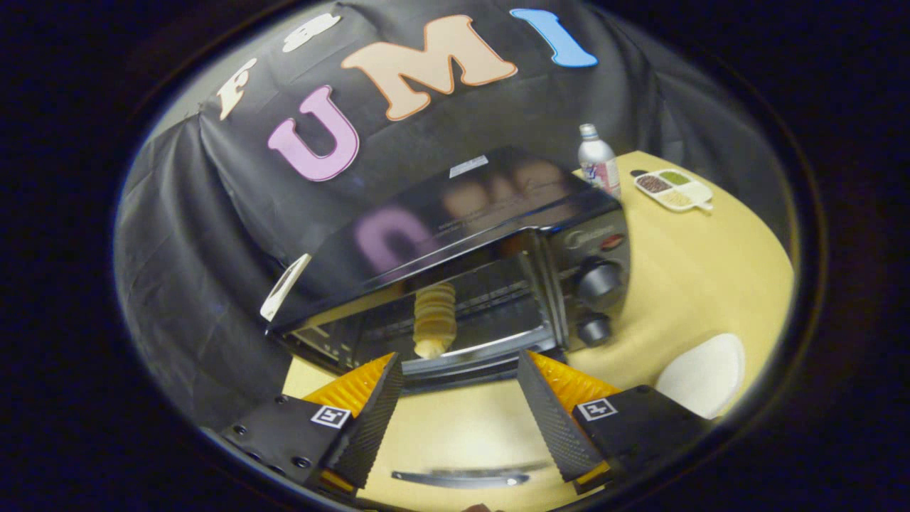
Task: Open the toaster oven, put the food inside, and close the toaster oven door.
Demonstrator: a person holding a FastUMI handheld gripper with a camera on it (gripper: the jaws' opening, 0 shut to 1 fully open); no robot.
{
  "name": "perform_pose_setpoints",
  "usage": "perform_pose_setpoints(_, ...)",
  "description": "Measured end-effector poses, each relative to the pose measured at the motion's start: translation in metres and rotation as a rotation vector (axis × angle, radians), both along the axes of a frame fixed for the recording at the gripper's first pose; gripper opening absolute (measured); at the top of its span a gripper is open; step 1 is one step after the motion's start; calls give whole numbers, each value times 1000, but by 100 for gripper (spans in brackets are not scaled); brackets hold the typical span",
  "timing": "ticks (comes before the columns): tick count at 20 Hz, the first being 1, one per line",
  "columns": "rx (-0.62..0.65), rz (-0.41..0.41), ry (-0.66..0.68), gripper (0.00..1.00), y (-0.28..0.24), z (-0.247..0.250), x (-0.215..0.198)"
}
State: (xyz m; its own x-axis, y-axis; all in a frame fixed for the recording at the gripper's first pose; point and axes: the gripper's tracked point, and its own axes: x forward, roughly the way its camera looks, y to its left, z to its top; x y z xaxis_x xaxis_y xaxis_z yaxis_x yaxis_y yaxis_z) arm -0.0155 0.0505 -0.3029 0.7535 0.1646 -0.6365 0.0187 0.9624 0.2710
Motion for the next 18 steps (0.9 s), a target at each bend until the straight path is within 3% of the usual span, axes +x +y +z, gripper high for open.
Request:
perform_pose_setpoints(10,-226,188,278,100,-13,-26,-122)
perform_pose_setpoints(15,-265,193,443,100,-1,-71,-158)
perform_pose_setpoints(18,-275,188,496,100,4,-90,-153)
